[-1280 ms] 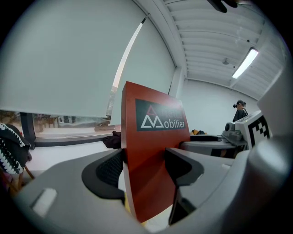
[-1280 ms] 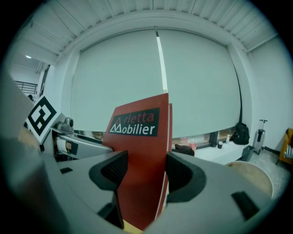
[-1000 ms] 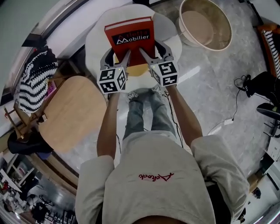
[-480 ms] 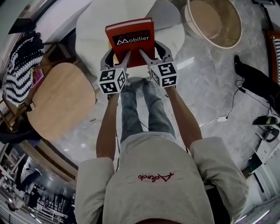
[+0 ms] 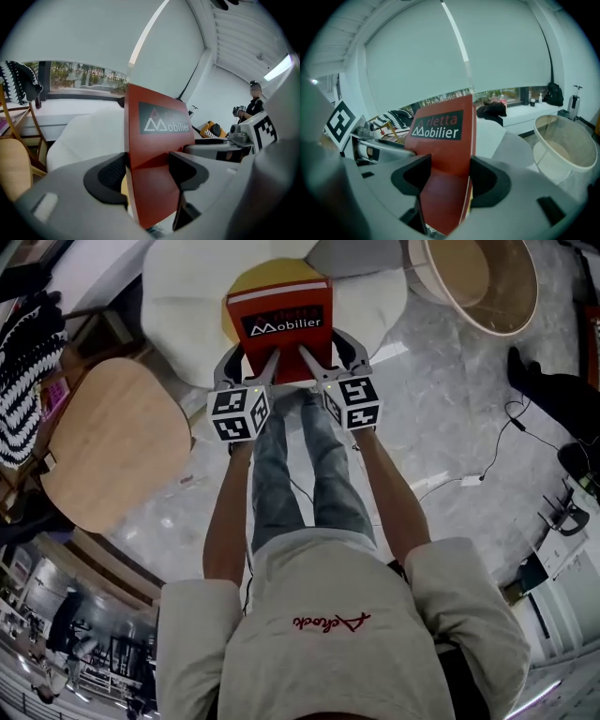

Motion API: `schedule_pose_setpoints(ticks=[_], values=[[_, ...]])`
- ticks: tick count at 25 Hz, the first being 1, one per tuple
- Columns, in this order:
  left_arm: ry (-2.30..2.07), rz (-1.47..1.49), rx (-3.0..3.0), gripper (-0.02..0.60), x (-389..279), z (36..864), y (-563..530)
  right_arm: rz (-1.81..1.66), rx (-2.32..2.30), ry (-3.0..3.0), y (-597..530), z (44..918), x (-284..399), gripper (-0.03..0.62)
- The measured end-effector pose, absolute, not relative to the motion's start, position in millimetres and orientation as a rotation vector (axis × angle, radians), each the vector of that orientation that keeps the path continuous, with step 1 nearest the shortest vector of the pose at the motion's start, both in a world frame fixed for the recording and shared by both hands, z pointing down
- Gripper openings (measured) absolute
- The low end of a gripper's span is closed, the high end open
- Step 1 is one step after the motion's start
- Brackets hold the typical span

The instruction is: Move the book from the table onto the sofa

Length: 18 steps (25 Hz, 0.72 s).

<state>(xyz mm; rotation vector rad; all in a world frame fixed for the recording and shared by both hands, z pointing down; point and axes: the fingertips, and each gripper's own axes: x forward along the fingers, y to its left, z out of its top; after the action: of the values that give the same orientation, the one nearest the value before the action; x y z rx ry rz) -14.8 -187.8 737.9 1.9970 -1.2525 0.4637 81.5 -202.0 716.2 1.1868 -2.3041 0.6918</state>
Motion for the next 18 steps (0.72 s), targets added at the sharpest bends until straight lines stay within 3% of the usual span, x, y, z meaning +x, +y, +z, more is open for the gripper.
schedule_pose_setpoints(ticks=[18], values=[[-1.17,0.508,1.88,0.29,-32,863,-150,0.823,1.11,-2.198,-167,841,65,0.265]])
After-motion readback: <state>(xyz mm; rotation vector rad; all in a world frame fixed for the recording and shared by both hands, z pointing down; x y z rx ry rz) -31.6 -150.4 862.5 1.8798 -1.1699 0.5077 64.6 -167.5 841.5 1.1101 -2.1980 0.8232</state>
